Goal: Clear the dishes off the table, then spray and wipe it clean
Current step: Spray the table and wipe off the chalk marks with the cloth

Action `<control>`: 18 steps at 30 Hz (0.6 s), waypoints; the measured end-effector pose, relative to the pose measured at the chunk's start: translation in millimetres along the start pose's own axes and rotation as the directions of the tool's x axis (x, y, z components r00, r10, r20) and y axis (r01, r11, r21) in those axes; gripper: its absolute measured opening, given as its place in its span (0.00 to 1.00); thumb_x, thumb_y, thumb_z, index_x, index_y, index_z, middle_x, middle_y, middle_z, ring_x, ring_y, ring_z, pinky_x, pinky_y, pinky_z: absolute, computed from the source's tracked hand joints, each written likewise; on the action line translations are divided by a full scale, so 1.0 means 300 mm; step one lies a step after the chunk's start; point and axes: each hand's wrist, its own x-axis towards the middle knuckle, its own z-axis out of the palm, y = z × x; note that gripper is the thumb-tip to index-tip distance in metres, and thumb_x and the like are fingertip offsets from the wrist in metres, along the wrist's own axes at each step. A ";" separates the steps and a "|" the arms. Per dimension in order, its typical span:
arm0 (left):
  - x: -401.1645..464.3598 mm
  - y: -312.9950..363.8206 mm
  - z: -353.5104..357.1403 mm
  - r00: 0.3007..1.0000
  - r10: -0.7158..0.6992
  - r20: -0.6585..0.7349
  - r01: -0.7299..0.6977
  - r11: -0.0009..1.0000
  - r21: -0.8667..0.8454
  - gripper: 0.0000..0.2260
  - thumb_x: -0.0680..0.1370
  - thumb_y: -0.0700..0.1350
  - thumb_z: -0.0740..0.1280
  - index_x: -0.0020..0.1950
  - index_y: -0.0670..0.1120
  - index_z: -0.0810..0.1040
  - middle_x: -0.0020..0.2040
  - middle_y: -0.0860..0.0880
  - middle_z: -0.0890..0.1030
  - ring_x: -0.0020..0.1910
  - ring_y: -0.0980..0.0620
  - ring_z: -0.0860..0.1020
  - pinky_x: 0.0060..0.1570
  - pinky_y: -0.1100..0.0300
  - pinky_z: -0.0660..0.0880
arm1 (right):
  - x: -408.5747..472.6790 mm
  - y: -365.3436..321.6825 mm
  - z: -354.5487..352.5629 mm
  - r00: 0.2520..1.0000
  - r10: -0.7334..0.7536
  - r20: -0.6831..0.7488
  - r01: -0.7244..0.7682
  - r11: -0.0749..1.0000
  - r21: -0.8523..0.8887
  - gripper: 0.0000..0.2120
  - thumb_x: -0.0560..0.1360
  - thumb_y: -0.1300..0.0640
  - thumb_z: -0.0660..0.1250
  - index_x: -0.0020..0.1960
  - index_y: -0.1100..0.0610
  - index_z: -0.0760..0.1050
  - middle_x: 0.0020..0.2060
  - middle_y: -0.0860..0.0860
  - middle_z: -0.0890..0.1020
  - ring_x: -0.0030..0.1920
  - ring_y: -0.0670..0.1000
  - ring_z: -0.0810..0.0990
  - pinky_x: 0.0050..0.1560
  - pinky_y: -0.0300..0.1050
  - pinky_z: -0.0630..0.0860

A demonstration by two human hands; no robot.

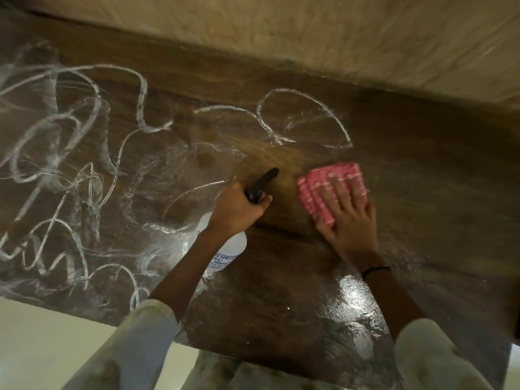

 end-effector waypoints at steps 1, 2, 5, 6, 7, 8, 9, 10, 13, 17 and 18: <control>0.011 0.018 0.011 1.000 0.020 0.012 -0.020 1.000 0.000 0.07 0.72 0.48 0.71 0.40 0.44 0.82 0.36 0.43 0.82 0.37 0.49 0.81 0.43 0.54 0.78 | 0.021 0.023 -0.012 0.998 0.069 -0.007 -0.069 0.998 0.013 0.33 0.74 0.34 0.51 0.76 0.45 0.56 0.76 0.50 0.58 0.76 0.58 0.52 0.70 0.62 0.55; 0.025 0.039 0.023 0.999 0.038 0.019 -0.039 0.999 0.012 0.07 0.72 0.49 0.71 0.40 0.45 0.81 0.36 0.43 0.82 0.38 0.48 0.81 0.44 0.52 0.79 | 0.044 0.038 -0.025 0.992 0.128 -0.013 -0.127 0.991 0.029 0.33 0.75 0.34 0.51 0.77 0.45 0.55 0.77 0.50 0.56 0.77 0.58 0.51 0.70 0.62 0.54; 0.062 0.114 0.063 0.996 0.080 0.026 -0.081 0.995 0.054 0.09 0.72 0.50 0.71 0.40 0.45 0.79 0.32 0.49 0.79 0.35 0.52 0.79 0.40 0.59 0.76 | 0.090 0.051 -0.040 0.975 0.223 -0.015 -0.222 0.973 0.067 0.34 0.75 0.33 0.49 0.77 0.45 0.53 0.77 0.49 0.55 0.77 0.57 0.49 0.70 0.65 0.55; 0.071 0.139 0.076 0.996 0.083 0.025 -0.085 0.994 0.067 0.08 0.73 0.49 0.70 0.40 0.45 0.79 0.31 0.52 0.77 0.32 0.56 0.76 0.36 0.64 0.74 | 0.095 0.049 -0.039 0.973 0.230 -0.014 -0.228 0.971 0.068 0.34 0.75 0.32 0.48 0.77 0.45 0.53 0.77 0.49 0.55 0.77 0.57 0.49 0.70 0.66 0.55; 0.082 0.163 0.089 0.996 0.086 0.021 -0.087 0.993 0.076 0.07 0.73 0.49 0.70 0.41 0.45 0.78 0.30 0.54 0.74 0.31 0.58 0.75 0.33 0.68 0.72 | 0.096 0.049 -0.038 0.973 0.231 -0.012 -0.229 0.971 0.067 0.34 0.75 0.32 0.48 0.77 0.45 0.53 0.77 0.50 0.55 0.77 0.57 0.48 0.70 0.66 0.55; 0.092 0.182 0.100 0.996 0.084 0.015 -0.085 0.993 0.077 0.07 0.74 0.48 0.70 0.43 0.44 0.79 0.30 0.54 0.74 0.32 0.56 0.75 0.33 0.67 0.71 | 0.095 0.050 -0.038 0.973 0.229 -0.009 -0.228 0.971 0.067 0.34 0.75 0.32 0.48 0.77 0.45 0.53 0.77 0.50 0.55 0.77 0.57 0.48 0.70 0.66 0.54; 0.106 0.194 0.112 0.996 0.084 0.009 -0.084 0.993 0.078 0.08 0.74 0.48 0.70 0.44 0.43 0.79 0.31 0.52 0.75 0.34 0.53 0.77 0.35 0.63 0.73 | 0.094 0.053 -0.037 0.974 0.225 -0.007 -0.224 0.972 0.067 0.35 0.75 0.32 0.47 0.77 0.45 0.53 0.77 0.50 0.54 0.77 0.57 0.48 0.70 0.66 0.54; 0.118 0.205 0.120 0.997 0.080 0.010 -0.080 0.993 0.082 0.08 0.73 0.47 0.69 0.44 0.43 0.79 0.33 0.50 0.76 0.36 0.51 0.78 0.38 0.60 0.75 | 0.095 0.056 -0.038 0.976 0.219 -0.009 -0.218 0.974 0.067 0.35 0.75 0.32 0.48 0.77 0.46 0.53 0.77 0.50 0.54 0.77 0.57 0.48 0.70 0.66 0.54; 0.149 0.218 0.124 1.000 0.025 0.005 -0.025 0.994 0.111 0.08 0.73 0.47 0.69 0.47 0.43 0.79 0.36 0.48 0.78 0.39 0.49 0.80 0.41 0.57 0.77 | 0.103 0.071 -0.039 0.981 0.193 -0.021 -0.192 0.980 0.058 0.35 0.74 0.31 0.49 0.77 0.46 0.53 0.77 0.50 0.55 0.77 0.57 0.48 0.70 0.65 0.55; 0.173 0.222 0.103 0.999 -0.028 -0.020 0.030 0.997 0.072 0.05 0.73 0.47 0.70 0.45 0.49 0.76 0.32 0.53 0.75 0.31 0.55 0.76 0.33 0.62 0.72 | 0.136 0.114 -0.051 0.990 0.141 -0.013 -0.140 0.990 0.018 0.35 0.74 0.31 0.49 0.77 0.47 0.55 0.77 0.51 0.57 0.77 0.58 0.50 0.70 0.65 0.59; 0.175 0.221 0.095 0.999 -0.041 -0.025 0.042 0.997 0.065 0.05 0.73 0.47 0.70 0.44 0.51 0.74 0.31 0.54 0.73 0.30 0.57 0.74 0.32 0.62 0.71 | 0.152 0.125 -0.056 0.991 0.133 -0.011 -0.133 0.991 0.023 0.35 0.74 0.31 0.49 0.77 0.47 0.55 0.77 0.51 0.57 0.77 0.58 0.50 0.70 0.65 0.58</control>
